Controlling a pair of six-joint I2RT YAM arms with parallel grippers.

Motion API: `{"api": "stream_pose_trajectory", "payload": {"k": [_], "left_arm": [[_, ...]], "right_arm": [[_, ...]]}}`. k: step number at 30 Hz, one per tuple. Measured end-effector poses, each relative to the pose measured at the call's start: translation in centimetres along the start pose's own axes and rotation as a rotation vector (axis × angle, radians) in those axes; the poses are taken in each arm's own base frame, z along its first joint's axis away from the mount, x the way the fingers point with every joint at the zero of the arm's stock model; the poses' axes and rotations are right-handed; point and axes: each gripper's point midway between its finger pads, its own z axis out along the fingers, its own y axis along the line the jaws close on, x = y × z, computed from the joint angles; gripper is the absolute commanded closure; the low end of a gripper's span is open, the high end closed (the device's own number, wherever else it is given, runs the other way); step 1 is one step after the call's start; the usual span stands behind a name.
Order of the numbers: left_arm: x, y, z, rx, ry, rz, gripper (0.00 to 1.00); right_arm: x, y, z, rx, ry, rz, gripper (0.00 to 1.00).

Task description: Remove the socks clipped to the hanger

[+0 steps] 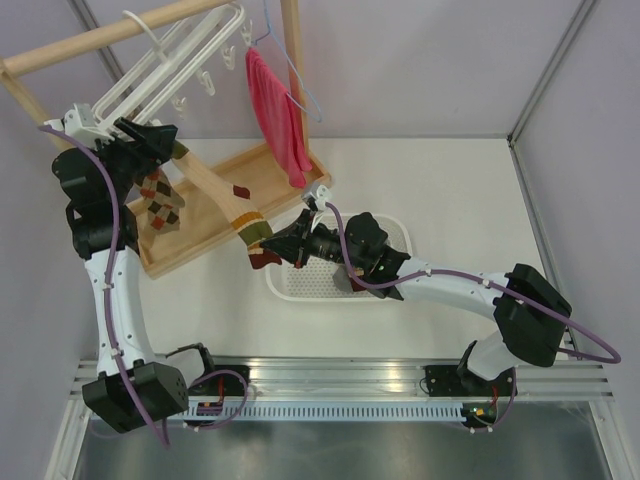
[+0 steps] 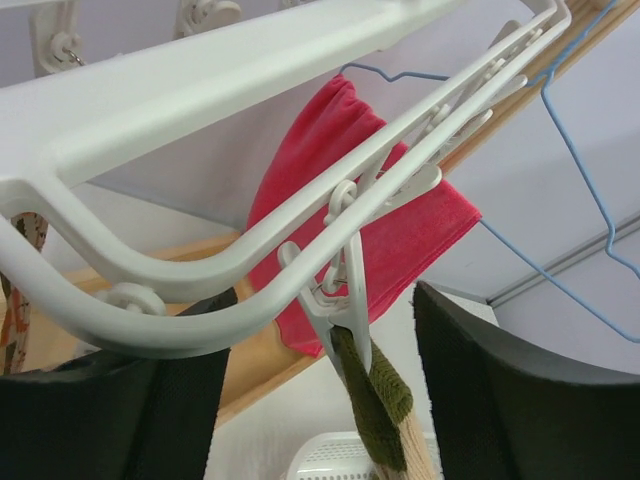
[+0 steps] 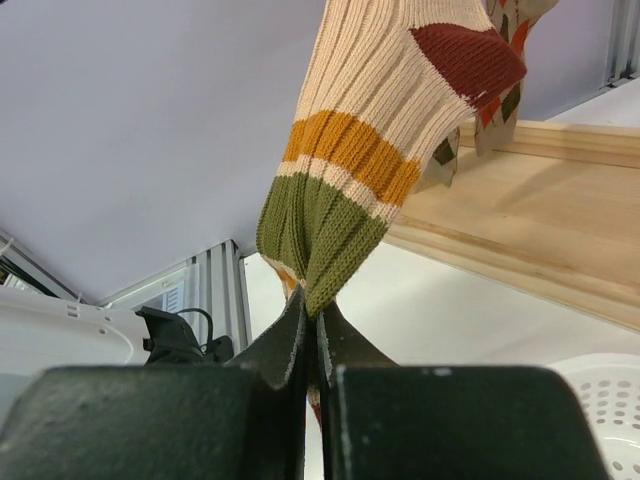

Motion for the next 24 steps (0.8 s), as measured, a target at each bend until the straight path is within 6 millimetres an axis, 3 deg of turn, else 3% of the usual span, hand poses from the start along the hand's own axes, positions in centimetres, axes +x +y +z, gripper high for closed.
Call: {"api": "stream_pose_trajectory", "payload": {"k": [6,7,8,10,24], "left_arm": [[0.1,0.1,0.4,0.006,0.005,-0.015,0.54],[0.0,-0.1,0.4,0.014,0.001,-0.014,0.63],[-0.1,-0.2,0.4,0.021,-0.001,-0.016,0.84],[-0.1,-0.5,0.4,0.034,-0.002,-0.019,0.97],[-0.5,-1.1,0.6,0.074,-0.012,-0.007,0.95]], "right_arm": [[0.0,0.0,0.0,0.0,0.0,0.0,0.99],[0.0,0.0,0.0,-0.001,0.0,0.0,0.99],[0.0,0.1,0.0,-0.002,0.001,0.0,0.99],[0.1,0.2,0.0,-0.005,0.003,0.002,0.99],[1.1,0.3,0.2,-0.009,0.023,0.011,0.99]]}}
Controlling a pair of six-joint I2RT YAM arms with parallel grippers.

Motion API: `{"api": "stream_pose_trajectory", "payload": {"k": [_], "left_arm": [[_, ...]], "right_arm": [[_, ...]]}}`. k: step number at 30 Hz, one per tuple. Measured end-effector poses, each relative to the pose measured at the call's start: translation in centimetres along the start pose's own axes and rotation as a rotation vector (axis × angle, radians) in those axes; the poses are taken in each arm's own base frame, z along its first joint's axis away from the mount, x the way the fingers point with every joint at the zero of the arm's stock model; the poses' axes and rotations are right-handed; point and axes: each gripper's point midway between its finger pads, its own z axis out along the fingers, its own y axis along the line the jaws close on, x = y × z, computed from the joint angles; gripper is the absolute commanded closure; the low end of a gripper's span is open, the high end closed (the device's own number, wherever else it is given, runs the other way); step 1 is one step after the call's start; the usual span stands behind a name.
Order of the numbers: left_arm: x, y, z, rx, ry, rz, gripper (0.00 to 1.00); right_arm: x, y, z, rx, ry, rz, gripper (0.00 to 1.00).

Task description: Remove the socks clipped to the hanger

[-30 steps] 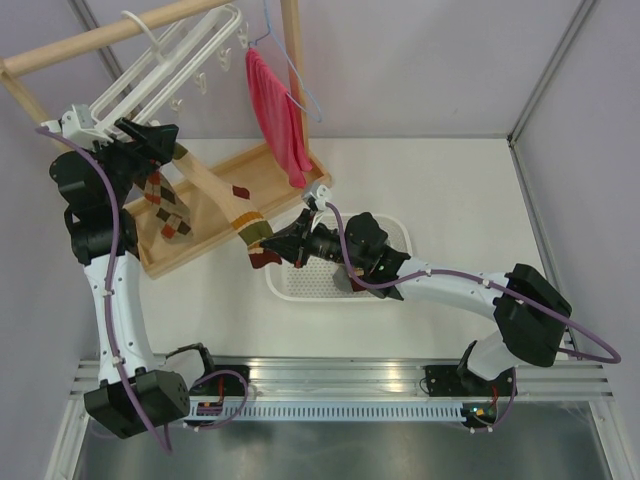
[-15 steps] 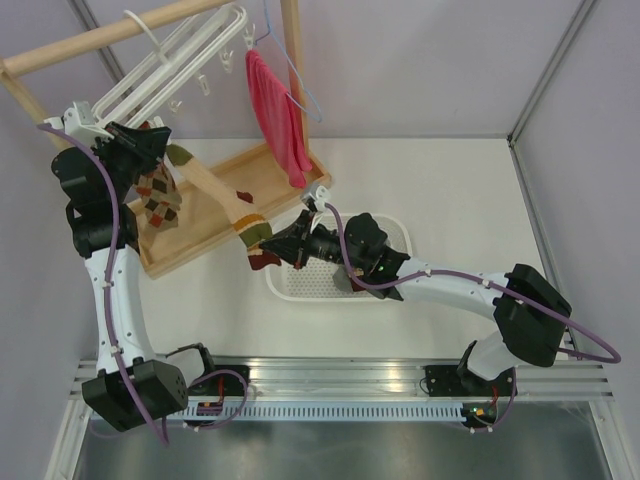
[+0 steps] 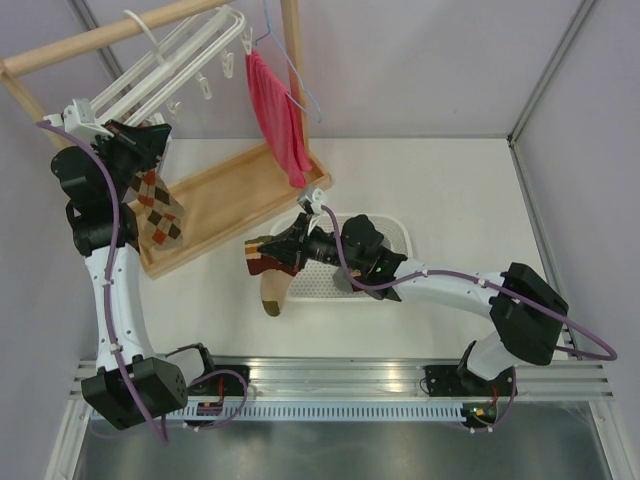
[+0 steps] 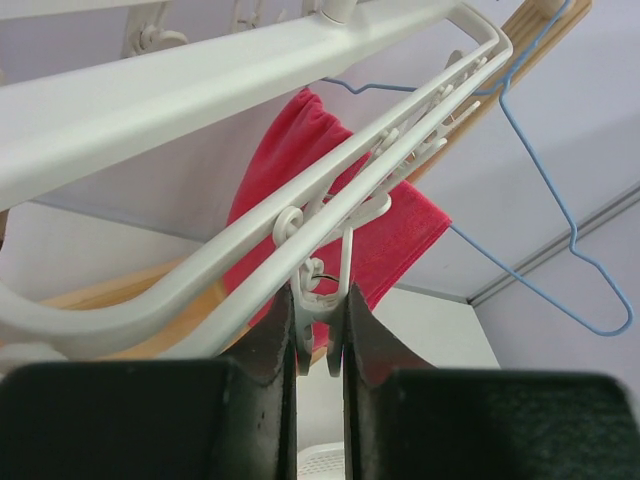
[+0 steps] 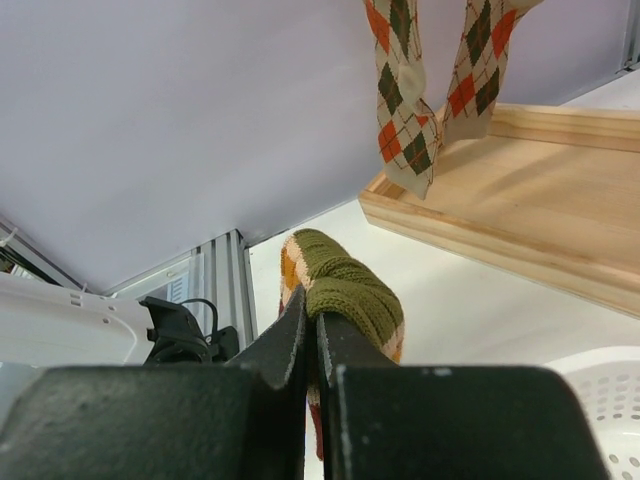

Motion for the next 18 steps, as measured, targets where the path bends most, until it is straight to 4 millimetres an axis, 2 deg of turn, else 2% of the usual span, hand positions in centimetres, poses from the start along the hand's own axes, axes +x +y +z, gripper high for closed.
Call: {"api": "stream_pose_trajectory", "payload": {"k": [1,2,5,6,7,9,10,11,15,18], "left_arm": [[0.0,0.0,0.0,0.0,0.0,0.0,0.88],[0.0,0.0,0.0,-0.001,0.0,-0.001,0.65],[0.1,0.1,-0.1,-0.009,0.002,-0.005,0.29],[0.3,0.3,-0.2,-0.015,0.006,-0.009,0.26],[0.6,0.4,-0.3,-0.024,0.011,-0.018,0.11],[1.4,1.0,-0.8,-0.05,0.022,-0.032,0.1],[2.0,1.4,-1.1,-0.068,0.028,-0.041,0.03],[2.6,1.8,-1.5,-0.086,0.033,-0.049,0.0],[5.8,3.0,-3.5,-0.156,0.067,-0.076,0.0],[8.0,3.1,-5.3,-0.187,0.085,-0.057,0.0]], "right_arm": [[0.0,0.0,0.0,0.0,0.0,0.0,0.99],[0.1,0.0,0.0,0.001,0.003,0.0,0.99],[0.5,-0.3,-0.2,0.017,0.019,0.0,0.99],[0.7,-0.5,-0.4,0.028,0.026,-0.001,0.99],[0.8,-0.7,-0.7,0.043,0.034,-0.003,0.99],[0.9,-1.1,-1.4,0.079,0.047,-0.013,0.99],[0.7,-1.3,-1.9,0.102,0.049,-0.02,0.99],[0.4,-1.4,-2.4,0.123,0.048,-0.031,0.99],[-0.9,-2.6,-5.2,0.248,0.036,-0.077,0.99],[-1.9,-3.7,-7.6,0.357,0.03,-0.115,0.99]]}}
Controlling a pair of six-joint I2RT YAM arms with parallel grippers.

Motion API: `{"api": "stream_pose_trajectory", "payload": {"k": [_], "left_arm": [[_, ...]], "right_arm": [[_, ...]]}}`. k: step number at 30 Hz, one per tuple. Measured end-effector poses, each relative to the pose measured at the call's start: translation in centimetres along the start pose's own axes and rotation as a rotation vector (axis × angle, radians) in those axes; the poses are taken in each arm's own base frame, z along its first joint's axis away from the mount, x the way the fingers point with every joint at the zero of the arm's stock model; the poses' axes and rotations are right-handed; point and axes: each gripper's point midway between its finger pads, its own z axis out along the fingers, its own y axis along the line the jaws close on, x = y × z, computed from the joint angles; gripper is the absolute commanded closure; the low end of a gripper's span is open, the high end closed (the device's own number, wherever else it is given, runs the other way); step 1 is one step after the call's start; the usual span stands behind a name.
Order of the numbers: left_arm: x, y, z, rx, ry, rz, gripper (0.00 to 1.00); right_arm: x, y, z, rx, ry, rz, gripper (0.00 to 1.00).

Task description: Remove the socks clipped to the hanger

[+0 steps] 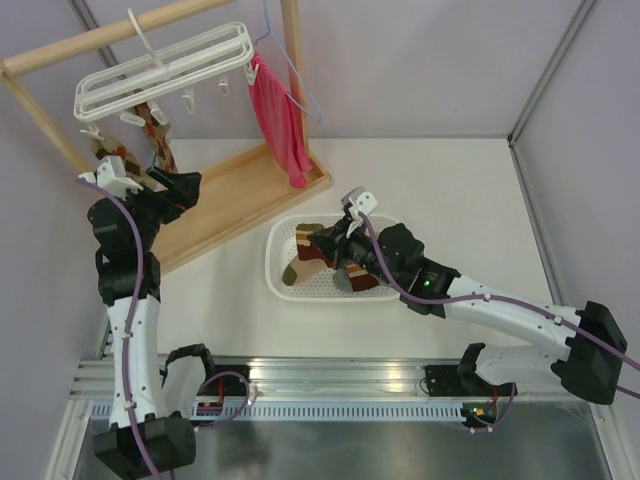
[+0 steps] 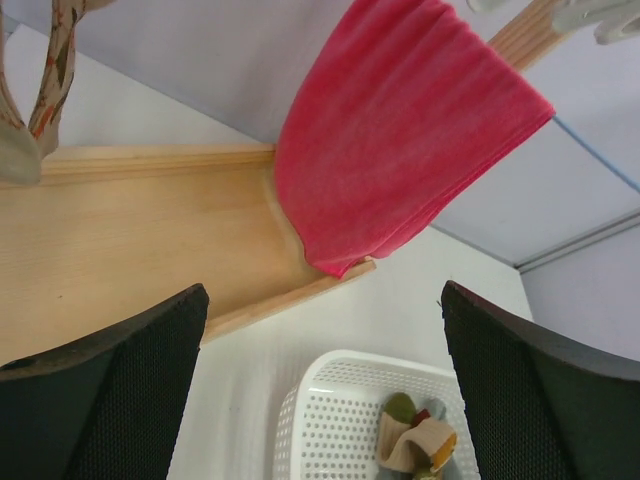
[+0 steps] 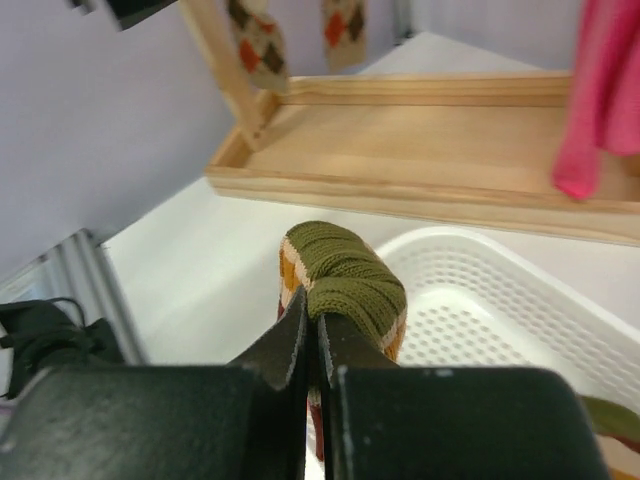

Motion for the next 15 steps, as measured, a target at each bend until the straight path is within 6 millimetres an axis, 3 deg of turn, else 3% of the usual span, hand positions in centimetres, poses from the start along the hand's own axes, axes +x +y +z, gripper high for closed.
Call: {"api": "stream_pose_trajectory", "payload": {"k": [4,8,15], "left_arm": [[2.0,-0.3,-2.1,-0.01,-0.01,0.07,0.0],[3.7,0.4,-2.8,-0.026,0.0,0.117,0.0],[4.9,1.1,-2.7,-0.042,0.034,0.138,0.0]], "right_arm": [[-2.0,-2.5,-2.4,0.147,-0.031,-0.048,0.99],[-3.2,-4.7,-4.2,0.253,-0.044,-0.073,0.99],[-0.7,-7.7,-3.9,0.353,0.051,-0.093,0.99]]}}
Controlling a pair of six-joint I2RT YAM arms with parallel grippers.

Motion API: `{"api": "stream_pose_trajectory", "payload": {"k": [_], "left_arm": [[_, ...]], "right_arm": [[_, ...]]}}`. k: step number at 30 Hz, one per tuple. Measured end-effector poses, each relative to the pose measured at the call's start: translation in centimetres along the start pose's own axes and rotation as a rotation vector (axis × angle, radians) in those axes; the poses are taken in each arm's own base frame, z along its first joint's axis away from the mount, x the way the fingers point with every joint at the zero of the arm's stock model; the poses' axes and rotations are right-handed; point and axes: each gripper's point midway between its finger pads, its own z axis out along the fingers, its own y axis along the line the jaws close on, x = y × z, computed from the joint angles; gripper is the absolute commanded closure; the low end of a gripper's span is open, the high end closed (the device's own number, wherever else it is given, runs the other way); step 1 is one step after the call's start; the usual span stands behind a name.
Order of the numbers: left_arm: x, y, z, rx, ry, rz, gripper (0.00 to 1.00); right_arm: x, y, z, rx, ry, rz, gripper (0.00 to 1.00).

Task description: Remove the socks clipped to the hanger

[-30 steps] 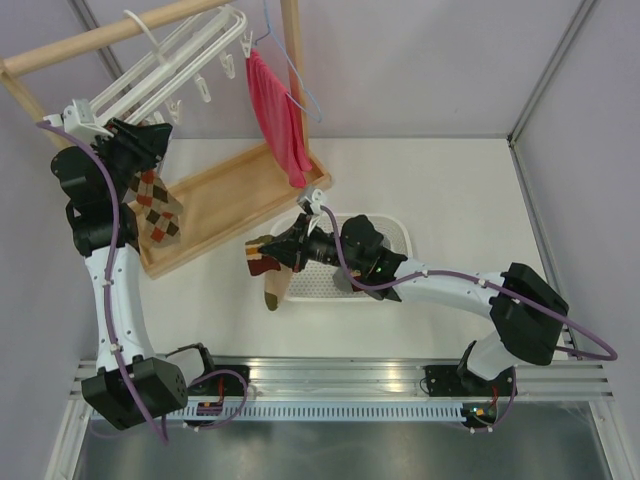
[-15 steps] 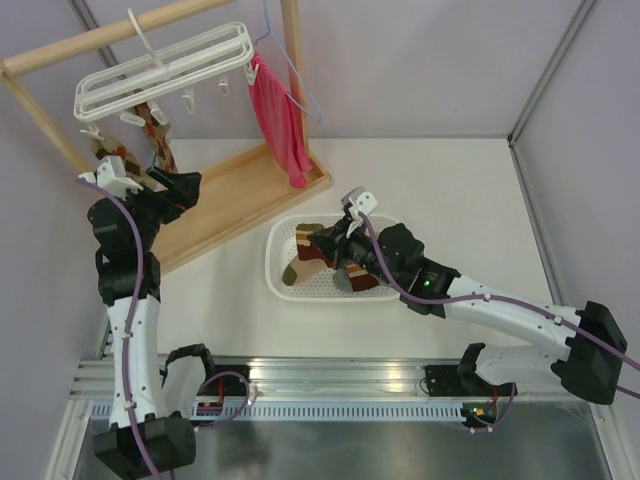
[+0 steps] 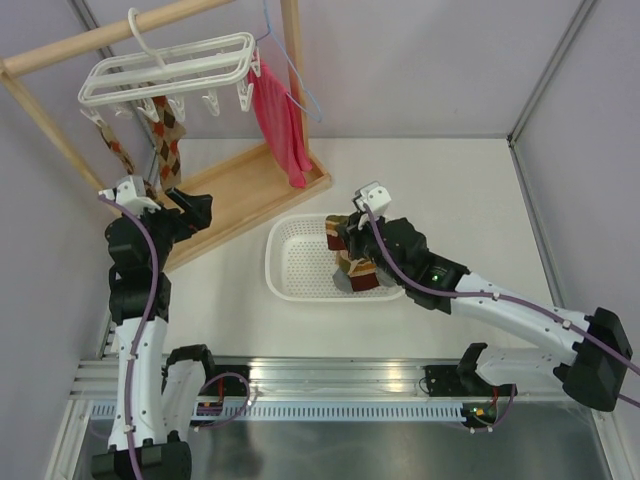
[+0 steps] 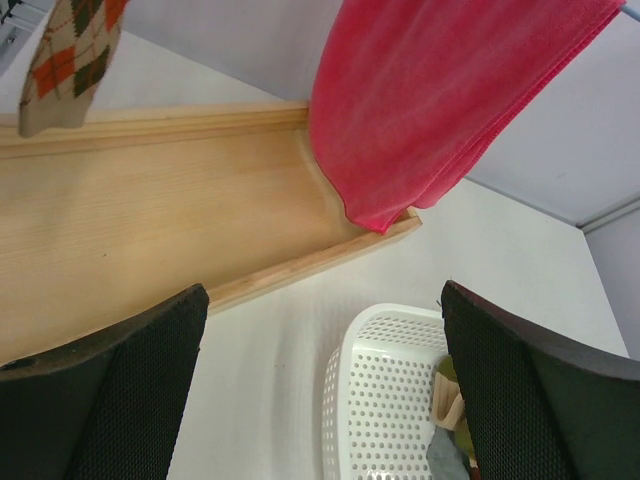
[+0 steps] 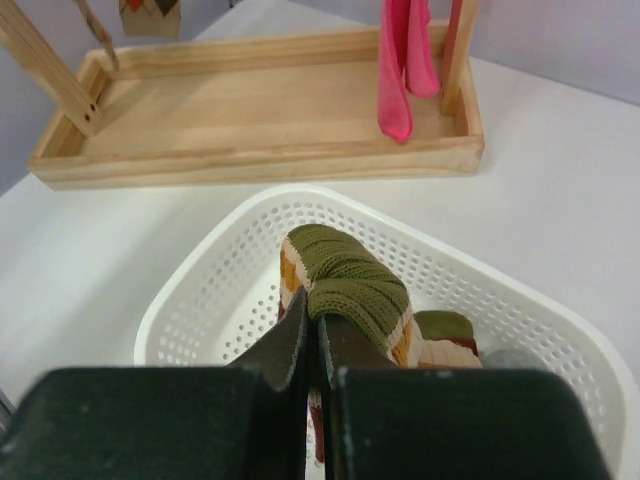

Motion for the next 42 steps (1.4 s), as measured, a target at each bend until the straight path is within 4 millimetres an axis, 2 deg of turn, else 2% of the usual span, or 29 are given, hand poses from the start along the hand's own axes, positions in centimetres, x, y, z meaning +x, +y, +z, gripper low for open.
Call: {"api": "stream_pose_trajectory", "payload": {"k": [10,13,18,21,22,24,25,26,30,33,39,42], "left_arm": [[-0.2,-0.3,-0.9,0.011,-0.024,0.02,0.0],[-0.1,-0.2,-0.9,0.01,-0.022,0.02,0.0],[0.3,0.0,-0.8,0.002,-0.006,0.015,0.0],[0.4,0.0,-0.9,-0.001,0.0,0.014,0.0],[0.4,0.0,-0.9,-0.001,0.001,0.014,0.0],[0.4,0.1,-0.9,-0.002,0.002,0.014,0.0],[0.5,0.1,-0.9,-0.003,0.002,0.014,0.0],[0.5,0.1,-0.9,-0.003,0.003,0.013,0.0],[0.6,0.2,-0.8,-0.006,0.007,0.012,0.0],[0.8,0.3,-0.6,-0.011,0.018,0.01,0.0],[1.2,1.3,-0.3,-0.051,0.031,0.005,0.0],[1.3,1.9,0.1,-0.071,0.045,0.003,0.0]], "right_arm": [[7.5,1.8,3.9,-0.052,0.189,0.02,0.99],[9.6,2.4,4.3,-0.078,0.215,0.057,0.99],[14.8,2.4,4.8,-0.075,0.325,0.089,0.99],[16.4,2.6,4.9,-0.08,0.366,0.106,0.99],[16.6,2.6,4.9,-0.083,0.369,0.112,0.97],[16.5,2.9,4.9,-0.092,0.365,0.126,0.63],[16.3,3.0,4.9,-0.099,0.357,0.13,0.42],[16.1,3.1,4.9,-0.102,0.352,0.132,0.02],[14.9,3.1,4.7,-0.107,0.327,0.127,0.02],[13.3,2.9,4.3,-0.101,0.293,0.126,0.02],[9.1,1.8,2.7,-0.055,0.206,0.112,0.02],[6.2,0.9,2.3,-0.03,0.152,0.115,0.02]]}}
